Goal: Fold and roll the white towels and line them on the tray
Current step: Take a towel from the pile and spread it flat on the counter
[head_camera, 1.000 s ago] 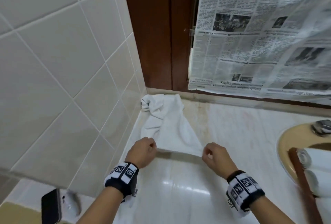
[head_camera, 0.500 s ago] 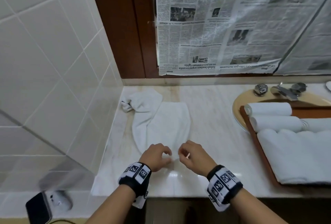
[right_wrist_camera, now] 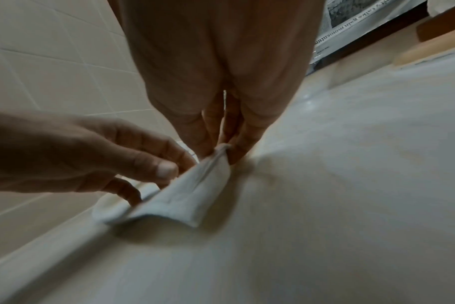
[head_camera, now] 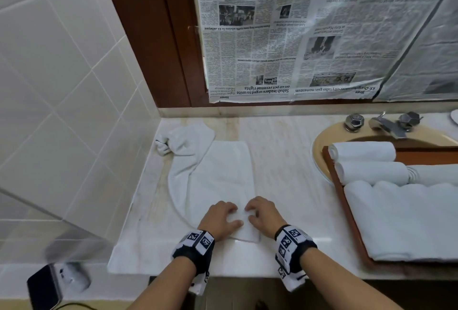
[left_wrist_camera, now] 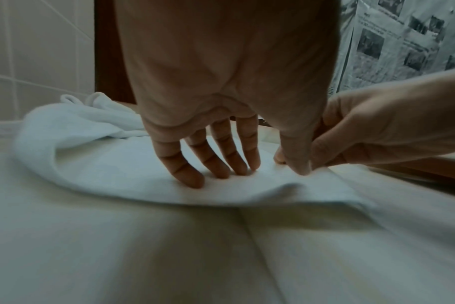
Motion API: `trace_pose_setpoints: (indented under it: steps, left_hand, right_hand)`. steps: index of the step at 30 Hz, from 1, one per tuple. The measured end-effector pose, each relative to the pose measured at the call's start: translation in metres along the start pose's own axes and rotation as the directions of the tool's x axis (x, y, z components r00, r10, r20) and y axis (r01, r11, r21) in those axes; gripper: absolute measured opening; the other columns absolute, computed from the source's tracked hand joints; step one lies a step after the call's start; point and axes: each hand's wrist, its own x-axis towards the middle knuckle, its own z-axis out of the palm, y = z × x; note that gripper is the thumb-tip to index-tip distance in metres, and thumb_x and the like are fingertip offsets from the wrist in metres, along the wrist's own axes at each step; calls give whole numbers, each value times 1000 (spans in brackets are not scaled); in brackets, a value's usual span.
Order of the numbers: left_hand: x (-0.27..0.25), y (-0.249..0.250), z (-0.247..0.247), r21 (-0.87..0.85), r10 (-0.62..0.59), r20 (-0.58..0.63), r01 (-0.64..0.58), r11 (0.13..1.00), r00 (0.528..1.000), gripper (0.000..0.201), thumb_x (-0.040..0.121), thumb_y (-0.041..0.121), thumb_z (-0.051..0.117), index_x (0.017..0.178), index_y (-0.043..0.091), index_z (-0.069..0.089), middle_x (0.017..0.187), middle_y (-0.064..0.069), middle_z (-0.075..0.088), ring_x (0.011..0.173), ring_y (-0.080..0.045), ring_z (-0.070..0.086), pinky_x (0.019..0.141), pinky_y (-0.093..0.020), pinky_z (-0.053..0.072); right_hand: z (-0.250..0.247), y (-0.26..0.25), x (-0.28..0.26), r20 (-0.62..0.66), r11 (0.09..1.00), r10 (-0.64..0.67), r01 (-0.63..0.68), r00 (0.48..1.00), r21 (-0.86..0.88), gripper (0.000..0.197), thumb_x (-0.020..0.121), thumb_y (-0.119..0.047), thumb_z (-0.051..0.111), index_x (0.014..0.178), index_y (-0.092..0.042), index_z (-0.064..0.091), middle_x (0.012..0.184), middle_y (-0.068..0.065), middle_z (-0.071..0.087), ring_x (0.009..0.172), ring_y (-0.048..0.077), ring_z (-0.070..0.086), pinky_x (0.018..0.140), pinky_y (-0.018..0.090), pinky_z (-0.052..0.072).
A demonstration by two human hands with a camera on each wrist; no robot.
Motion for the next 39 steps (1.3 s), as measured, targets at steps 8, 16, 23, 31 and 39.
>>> trace_pose_setpoints:
  steps: [8, 16, 23, 31, 39]
  left_hand:
    - [8, -11, 3, 68, -76, 4, 75, 995, 997, 30, 81, 23, 69, 111, 24, 67, 99, 11, 53, 100, -12, 55, 90, -25, 46]
    - [-11, -47, -37, -28, -147, 75, 150, 988, 986, 24, 79, 14, 74, 81, 36, 63, 80, 17, 59, 75, 6, 53, 70, -4, 38]
    - [-27, -63, -49, 2, -249, -40, 249, 968, 968, 23, 74, 49, 59, 96, 48, 54, 105, 19, 56, 97, -3, 54, 96, -31, 46]
    - [-14, -25, -20, 16, -176, -52, 177, 984, 983, 56, 71, 74, 60, 113, 39, 52, 108, 22, 51, 102, -1, 51, 96, -37, 45]
    - [-5, 16, -24, -239, -135, -217, 81, 968, 967, 45, 75, 61, 68, 108, 31, 58, 99, 16, 61, 88, -1, 59, 81, -31, 54]
  right_hand:
    - [-26, 27, 23, 8, 990, -100, 100, 995, -95, 46, 89, -1, 53, 133, -13, 56, 138, 1, 48, 125, 20, 43, 105, 17, 28]
    - [-50, 31, 91, 91, 908, -83, 113, 992, -403, 52, 97, -28, 51, 147, -35, 39, 158, -1, 23, 139, 25, 27, 104, 39, 40]
    - [-31, 9, 110, 104, 900, -165, 193, 981, -390, 22, 96, -29, 54, 114, -26, 66, 134, 0, 46, 121, 23, 41, 89, 34, 42]
    - [-57, -29, 95, 166, 932, -263, 294, 951, -211, 8, 90, -11, 48, 95, -11, 55, 84, 6, 58, 87, 27, 52, 78, 44, 47]
    - [-66, -51, 73, 196, 973, -215, 226, 957, -36, 8, 97, -23, 56, 97, -18, 62, 73, -9, 58, 72, 15, 56, 67, 26, 44]
